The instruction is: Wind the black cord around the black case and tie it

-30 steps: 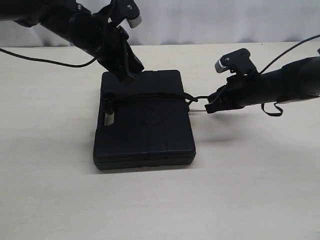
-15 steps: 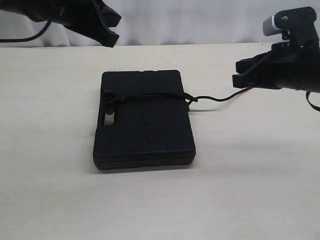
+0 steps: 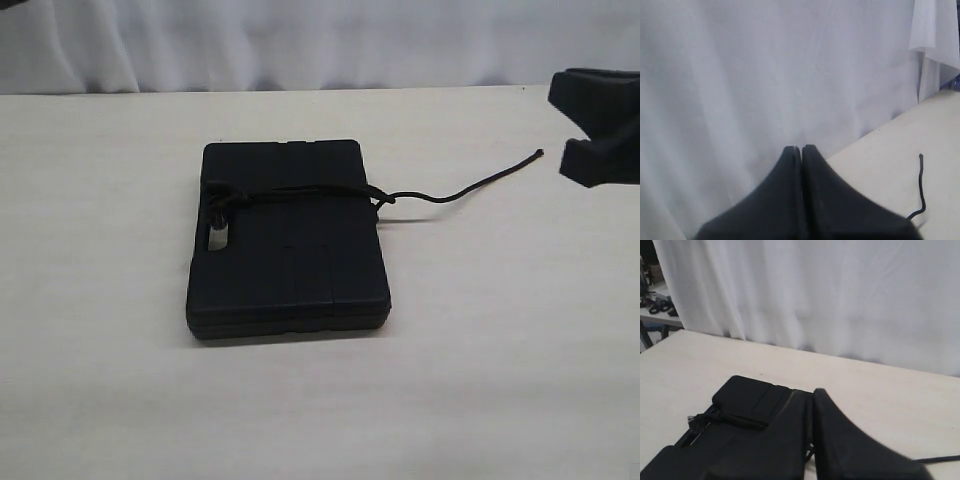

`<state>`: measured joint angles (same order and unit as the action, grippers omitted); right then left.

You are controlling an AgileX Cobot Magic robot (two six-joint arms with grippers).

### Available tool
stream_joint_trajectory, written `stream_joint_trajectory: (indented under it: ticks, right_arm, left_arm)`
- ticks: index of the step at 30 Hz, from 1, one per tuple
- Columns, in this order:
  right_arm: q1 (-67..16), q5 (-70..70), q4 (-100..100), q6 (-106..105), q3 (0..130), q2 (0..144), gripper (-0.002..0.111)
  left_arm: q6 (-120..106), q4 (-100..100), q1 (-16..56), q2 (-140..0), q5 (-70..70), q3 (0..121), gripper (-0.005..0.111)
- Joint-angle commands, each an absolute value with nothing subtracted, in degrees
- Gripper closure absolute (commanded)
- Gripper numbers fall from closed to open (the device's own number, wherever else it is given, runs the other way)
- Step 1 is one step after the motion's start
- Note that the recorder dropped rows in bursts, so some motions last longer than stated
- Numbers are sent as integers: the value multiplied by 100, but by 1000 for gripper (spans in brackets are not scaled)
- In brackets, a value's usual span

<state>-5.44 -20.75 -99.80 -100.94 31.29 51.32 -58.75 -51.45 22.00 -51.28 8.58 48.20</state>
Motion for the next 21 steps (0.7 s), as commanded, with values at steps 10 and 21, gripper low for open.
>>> stream_joint_trajectory:
  ticks: [10, 21]
  right_arm:
    - [-550, -2150, -9995, -9507, 2833, 3488, 104]
    - [-550, -2519, -9995, -9264, 2833, 3415, 104]
  left_arm:
    - [-5859, -4841, 2207, -2893, 1356, 4346, 107]
    - [-5859, -4841, 2207, -2068, 1767, 4346, 107]
